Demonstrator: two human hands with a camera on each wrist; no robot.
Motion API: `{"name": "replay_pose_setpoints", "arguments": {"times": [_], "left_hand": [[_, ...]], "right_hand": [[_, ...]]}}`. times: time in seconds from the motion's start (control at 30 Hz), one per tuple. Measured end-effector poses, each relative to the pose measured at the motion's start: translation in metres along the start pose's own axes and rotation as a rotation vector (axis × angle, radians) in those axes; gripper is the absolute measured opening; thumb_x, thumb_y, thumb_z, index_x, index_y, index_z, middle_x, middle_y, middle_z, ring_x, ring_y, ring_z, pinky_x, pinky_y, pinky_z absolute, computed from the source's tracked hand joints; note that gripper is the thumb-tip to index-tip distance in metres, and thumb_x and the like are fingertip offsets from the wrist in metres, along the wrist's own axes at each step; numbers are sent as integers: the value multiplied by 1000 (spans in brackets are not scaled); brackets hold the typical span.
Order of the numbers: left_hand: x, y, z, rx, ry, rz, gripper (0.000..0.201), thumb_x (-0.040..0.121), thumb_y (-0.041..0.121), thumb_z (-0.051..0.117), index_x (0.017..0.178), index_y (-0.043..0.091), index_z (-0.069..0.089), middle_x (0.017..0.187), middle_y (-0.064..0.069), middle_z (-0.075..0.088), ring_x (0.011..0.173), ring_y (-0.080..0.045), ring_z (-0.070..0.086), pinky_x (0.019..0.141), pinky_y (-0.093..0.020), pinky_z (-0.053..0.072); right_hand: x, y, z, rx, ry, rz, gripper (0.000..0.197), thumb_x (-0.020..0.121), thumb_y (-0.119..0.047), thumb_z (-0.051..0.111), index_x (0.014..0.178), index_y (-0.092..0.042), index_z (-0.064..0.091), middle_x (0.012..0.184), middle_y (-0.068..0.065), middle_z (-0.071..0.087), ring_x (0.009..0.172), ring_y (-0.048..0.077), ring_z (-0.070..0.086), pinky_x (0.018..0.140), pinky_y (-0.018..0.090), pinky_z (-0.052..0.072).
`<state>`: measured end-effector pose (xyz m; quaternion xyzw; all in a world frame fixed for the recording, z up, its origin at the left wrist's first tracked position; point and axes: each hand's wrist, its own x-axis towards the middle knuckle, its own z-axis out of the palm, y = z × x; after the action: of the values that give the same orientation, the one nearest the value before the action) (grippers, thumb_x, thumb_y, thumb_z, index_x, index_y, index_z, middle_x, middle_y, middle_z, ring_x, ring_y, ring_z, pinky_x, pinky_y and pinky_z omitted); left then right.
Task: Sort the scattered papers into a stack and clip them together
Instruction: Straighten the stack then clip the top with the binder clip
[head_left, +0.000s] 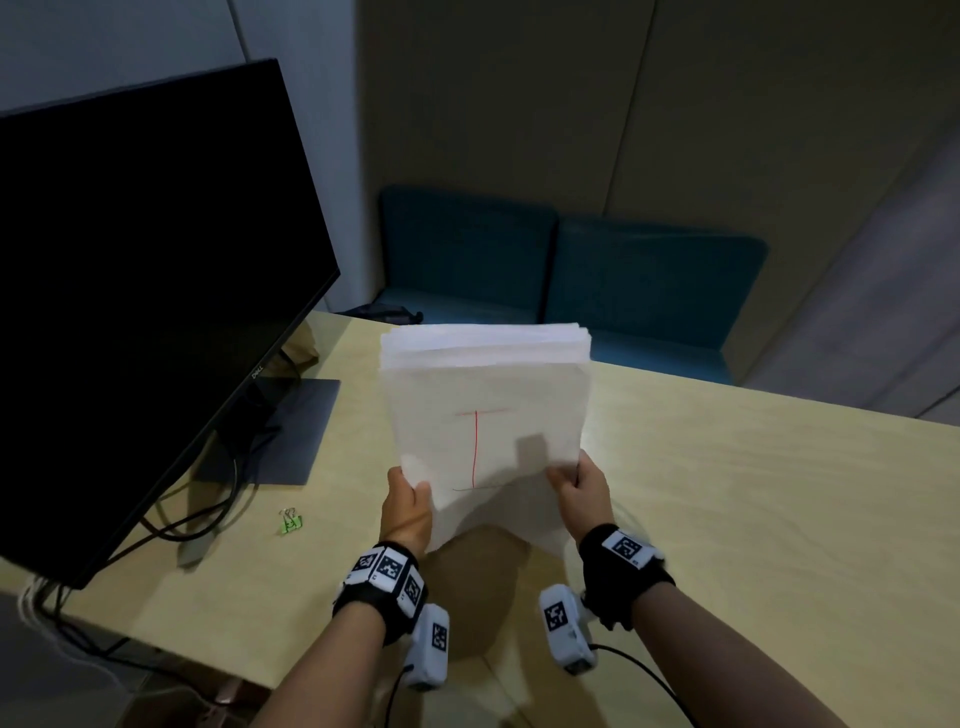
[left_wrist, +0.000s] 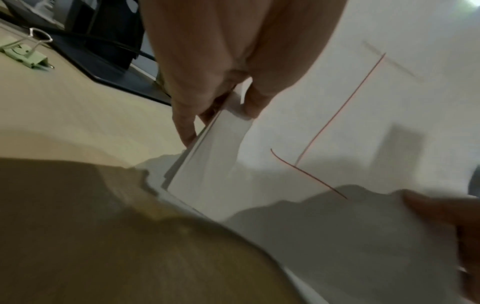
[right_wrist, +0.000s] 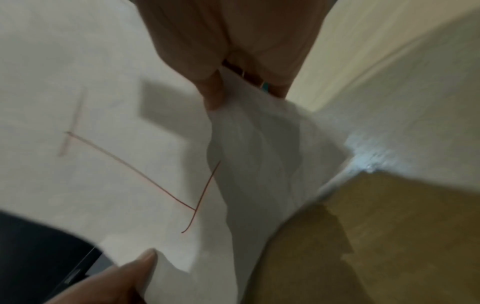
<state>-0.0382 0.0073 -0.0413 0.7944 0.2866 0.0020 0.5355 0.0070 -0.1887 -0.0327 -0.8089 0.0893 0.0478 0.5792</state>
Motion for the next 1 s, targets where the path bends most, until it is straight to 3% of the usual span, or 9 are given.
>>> {"name": "replay_pose_setpoints", "arguments": {"times": [0.1, 0.2, 0.37, 0.53, 0.7, 0.77, 0.83, 0.93, 1.0], "left_hand": [[7, -5, -4, -7, -6, -34, 27, 96, 19, 46, 112, -3, 44, 100, -26, 55, 97, -40, 55, 78, -33, 38], [7, -8, -9, -191, -27, -110, 17, 92, 19, 57, 84, 5, 52, 78, -8, 55, 80, -29, 53, 72, -29, 40], [-6, 5, -3, -903, -231, -290, 15, 94, 8, 55, 106, 4, 63, 92, -11, 74, 75, -19, 73, 61, -27, 60], [-13, 50, 18, -794, -229, -116, 27, 95, 4, 52, 121, 5, 59, 116, -12, 67, 103, -28, 63, 85, -37, 50], [-3, 77, 1, -461, -76, 148, 23, 89, -2, 54, 109, 6, 62, 102, -11, 67, 95, -26, 63, 82, -32, 49], [1, 85, -13, -276, -91, 255, 27, 90, 0, 54, 116, 5, 61, 102, -8, 66, 95, -23, 62, 79, -27, 48], [3, 94, -30, -74, -157, 376, 28, 90, 2, 54, 117, 5, 61, 101, -5, 67, 93, -21, 63, 76, -25, 48], [6, 110, -51, 183, -317, 548, 30, 90, 5, 56, 119, 8, 63, 108, -5, 70, 100, -22, 65, 90, -35, 50], [6, 123, -57, 252, -430, 586, 28, 89, 6, 58, 116, 11, 65, 108, -5, 71, 99, -18, 64, 91, -33, 49]], "right_hand": [[2, -7, -2, -41, 35, -15, 11, 88, 3, 50, 94, -1, 58, 88, 10, 61, 82, 23, 53, 67, 27, 43], [5, -9, -4, 76, 73, 68, 15, 87, 5, 49, 93, -7, 55, 89, 13, 58, 83, 25, 53, 71, 28, 45], [3, -15, 4, 522, 186, 305, 21, 88, 9, 45, 80, -9, 51, 76, 8, 49, 71, 21, 47, 57, 21, 45], [7, -11, 17, 708, 95, 479, 11, 93, -2, 51, 96, -10, 58, 98, 17, 65, 87, 30, 63, 88, 48, 52], [5, -24, 3, 402, 215, 483, 35, 66, -6, 66, 99, -3, 52, 96, 15, 51, 75, 28, 53, 60, 35, 49], [6, -38, -15, 75, 335, 332, 72, 70, -10, 72, 133, 0, 40, 134, 18, 40, 116, 36, 49, 92, 45, 48], [6, -63, -34, -225, 380, -72, 86, 73, -15, 73, 145, -5, 26, 150, 13, 27, 137, 31, 30, 112, 44, 29], [5, -104, -51, -617, 192, -620, 87, 71, -24, 73, 146, -11, 30, 149, 4, 35, 140, 23, 29, 113, 38, 22], [8, -127, -57, -717, -119, -639, 69, 74, -28, 71, 136, -19, 43, 133, 0, 55, 127, 21, 47, 104, 36, 34]]}}
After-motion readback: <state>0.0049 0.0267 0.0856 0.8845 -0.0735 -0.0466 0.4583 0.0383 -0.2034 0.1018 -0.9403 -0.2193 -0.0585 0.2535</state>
